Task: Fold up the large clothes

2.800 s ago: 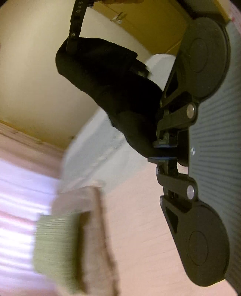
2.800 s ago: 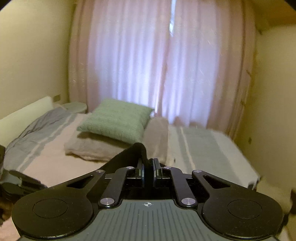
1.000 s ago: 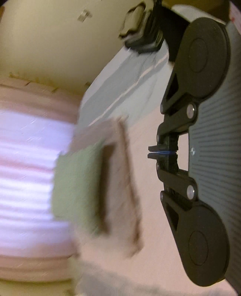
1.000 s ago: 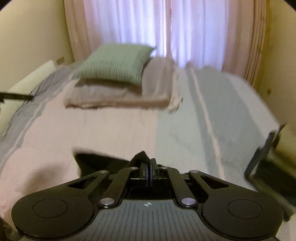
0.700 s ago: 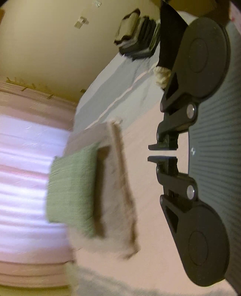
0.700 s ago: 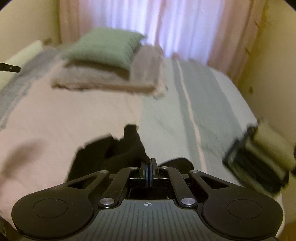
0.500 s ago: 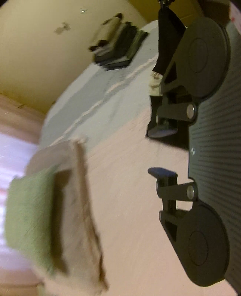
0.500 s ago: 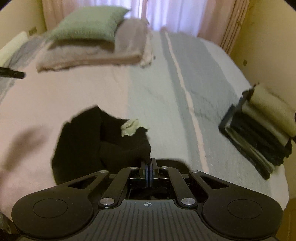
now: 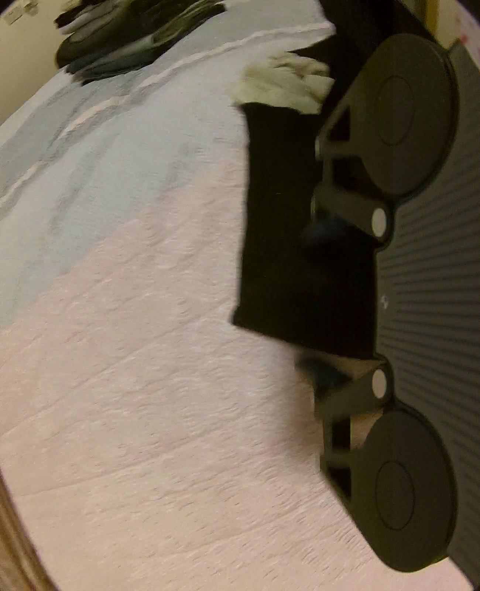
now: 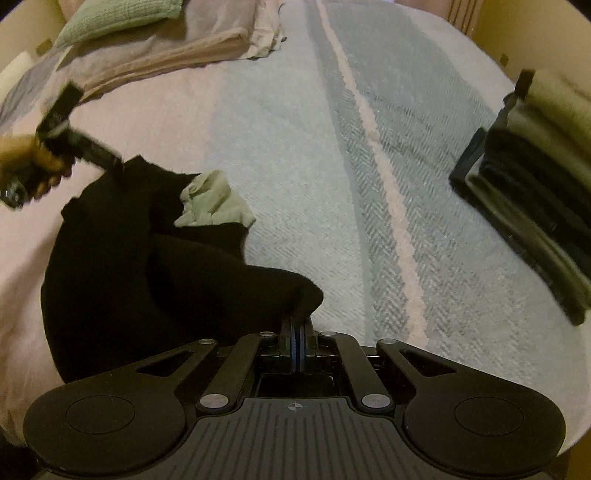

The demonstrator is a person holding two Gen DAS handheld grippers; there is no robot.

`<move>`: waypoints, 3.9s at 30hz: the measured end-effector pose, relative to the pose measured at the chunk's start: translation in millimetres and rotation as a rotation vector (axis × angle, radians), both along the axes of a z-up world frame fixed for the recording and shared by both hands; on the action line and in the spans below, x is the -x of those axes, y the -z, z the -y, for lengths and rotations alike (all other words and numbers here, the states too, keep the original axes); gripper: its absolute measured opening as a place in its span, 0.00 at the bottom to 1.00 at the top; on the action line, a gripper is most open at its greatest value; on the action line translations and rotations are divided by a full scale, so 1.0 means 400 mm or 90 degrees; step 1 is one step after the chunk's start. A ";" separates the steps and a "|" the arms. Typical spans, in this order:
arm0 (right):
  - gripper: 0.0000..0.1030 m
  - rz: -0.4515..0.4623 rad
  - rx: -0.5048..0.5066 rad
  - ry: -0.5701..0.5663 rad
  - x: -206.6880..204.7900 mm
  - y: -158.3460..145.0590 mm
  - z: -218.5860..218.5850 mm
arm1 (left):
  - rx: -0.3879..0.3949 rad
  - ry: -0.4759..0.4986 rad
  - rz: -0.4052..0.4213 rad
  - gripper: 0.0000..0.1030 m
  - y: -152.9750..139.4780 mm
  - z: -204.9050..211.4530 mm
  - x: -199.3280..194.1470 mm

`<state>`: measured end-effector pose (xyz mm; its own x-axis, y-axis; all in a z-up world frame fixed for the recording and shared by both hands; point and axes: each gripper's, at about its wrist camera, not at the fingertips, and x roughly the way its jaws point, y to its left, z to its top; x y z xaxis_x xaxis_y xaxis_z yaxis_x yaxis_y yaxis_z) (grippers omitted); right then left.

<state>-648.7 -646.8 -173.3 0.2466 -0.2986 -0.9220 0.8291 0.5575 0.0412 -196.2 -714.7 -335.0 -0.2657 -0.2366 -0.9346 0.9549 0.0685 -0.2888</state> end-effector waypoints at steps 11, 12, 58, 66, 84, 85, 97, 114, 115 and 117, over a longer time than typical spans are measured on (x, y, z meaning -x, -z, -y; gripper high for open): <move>0.00 0.181 0.062 -0.051 -0.080 -0.254 0.084 | 0.240 -0.207 0.037 0.03 -0.486 -0.322 -0.172; 0.00 0.202 0.076 -0.060 -0.098 -0.291 0.089 | 0.260 -0.229 0.049 0.03 -0.541 -0.355 -0.198; 0.55 0.066 0.066 -0.089 -0.352 0.292 0.285 | 0.332 0.244 0.424 0.04 0.034 0.053 0.097; 0.57 0.040 0.078 -0.076 -0.320 0.249 0.297 | 0.409 -0.182 0.390 0.04 -0.337 -0.234 -0.241; 0.58 0.099 -0.019 -0.106 -0.385 0.202 0.043 | 0.180 -0.460 0.291 0.35 -0.259 -0.685 -0.313; 0.58 0.099 -0.029 -0.104 -0.386 0.213 0.028 | 0.192 -0.419 0.271 0.40 -0.249 -0.644 -0.252; 0.58 0.132 -0.082 -0.057 -0.372 0.289 -0.021 | 0.213 -0.073 0.176 0.59 -0.056 -0.183 0.156; 0.59 0.187 -0.088 -0.039 -0.345 0.283 -0.009 | 0.195 -0.171 0.244 0.00 -0.151 -0.287 0.055; 0.59 0.191 -0.093 -0.040 -0.343 0.282 -0.005 | 0.201 -0.212 0.239 0.00 -0.186 -0.343 0.021; 0.59 0.196 -0.099 -0.040 -0.345 0.285 -0.001 | 0.194 -0.265 0.236 0.00 -0.230 -0.427 -0.037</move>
